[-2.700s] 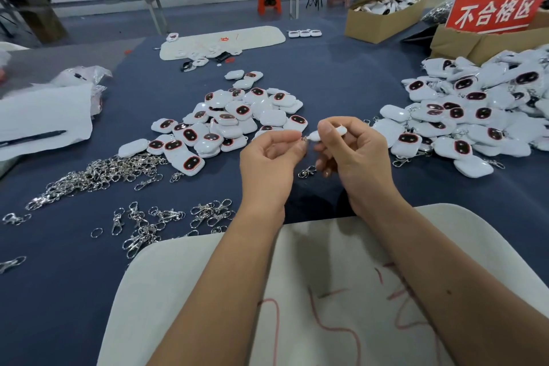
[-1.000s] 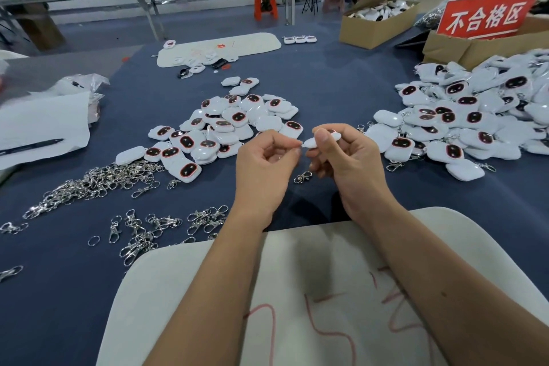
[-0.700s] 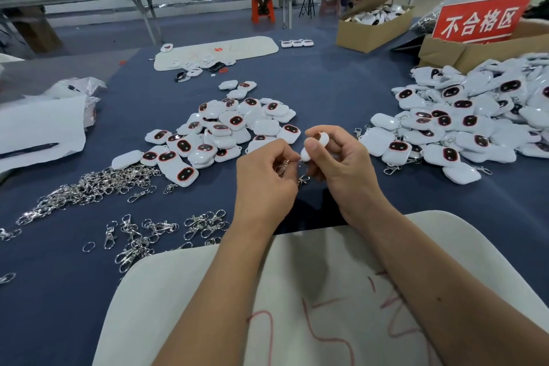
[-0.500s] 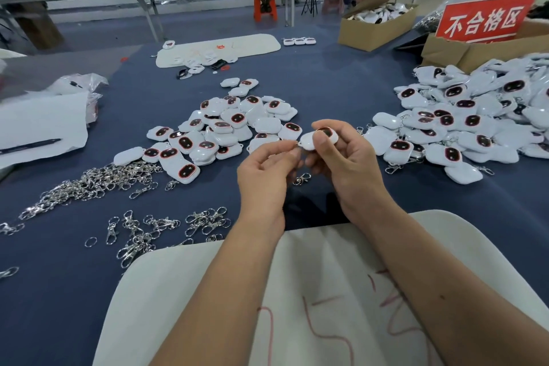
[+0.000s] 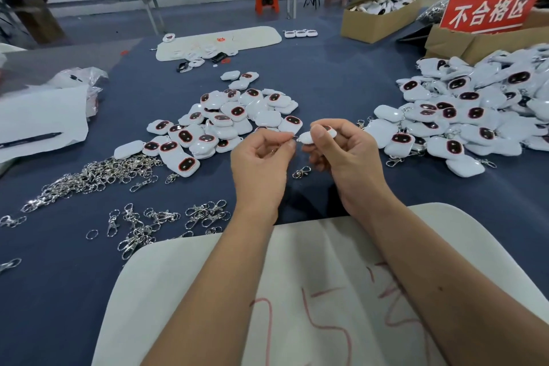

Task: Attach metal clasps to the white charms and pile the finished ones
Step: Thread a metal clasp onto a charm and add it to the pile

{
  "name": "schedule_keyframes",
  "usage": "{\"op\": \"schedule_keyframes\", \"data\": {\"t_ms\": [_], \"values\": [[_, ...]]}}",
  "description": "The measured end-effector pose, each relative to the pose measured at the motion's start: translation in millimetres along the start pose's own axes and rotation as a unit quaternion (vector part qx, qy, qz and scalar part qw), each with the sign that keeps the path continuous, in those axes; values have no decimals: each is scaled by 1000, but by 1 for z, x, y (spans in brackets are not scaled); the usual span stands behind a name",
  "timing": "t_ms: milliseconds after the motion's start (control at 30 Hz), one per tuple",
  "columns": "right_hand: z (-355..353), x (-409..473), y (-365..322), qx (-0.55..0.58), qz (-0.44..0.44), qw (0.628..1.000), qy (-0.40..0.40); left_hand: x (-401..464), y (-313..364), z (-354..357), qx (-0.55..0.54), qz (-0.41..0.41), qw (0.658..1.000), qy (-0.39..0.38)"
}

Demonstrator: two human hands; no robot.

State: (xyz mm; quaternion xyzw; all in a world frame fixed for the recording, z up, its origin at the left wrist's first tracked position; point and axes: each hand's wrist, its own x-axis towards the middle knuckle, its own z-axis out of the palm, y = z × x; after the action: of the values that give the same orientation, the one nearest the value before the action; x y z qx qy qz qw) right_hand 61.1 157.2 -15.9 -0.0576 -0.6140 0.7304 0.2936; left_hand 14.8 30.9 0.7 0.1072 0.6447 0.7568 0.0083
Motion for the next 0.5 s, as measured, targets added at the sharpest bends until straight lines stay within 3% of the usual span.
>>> {"op": "schedule_keyframes", "data": {"t_ms": [133,233,300,500], "values": [[0,-1,0,-11,-1,1000,-2,3,-2,-7,168,119,978,-36],[0,-1,0,-9,-4,1000,-3,0,-2,-6,217,170,960,-46],[0,-1,0,-3,-1,1000,8,-1,-2,-4,215,170,961,-37],[2,1,0,-8,5,999,50,1,-6,-2,145,67,987,1]]}}
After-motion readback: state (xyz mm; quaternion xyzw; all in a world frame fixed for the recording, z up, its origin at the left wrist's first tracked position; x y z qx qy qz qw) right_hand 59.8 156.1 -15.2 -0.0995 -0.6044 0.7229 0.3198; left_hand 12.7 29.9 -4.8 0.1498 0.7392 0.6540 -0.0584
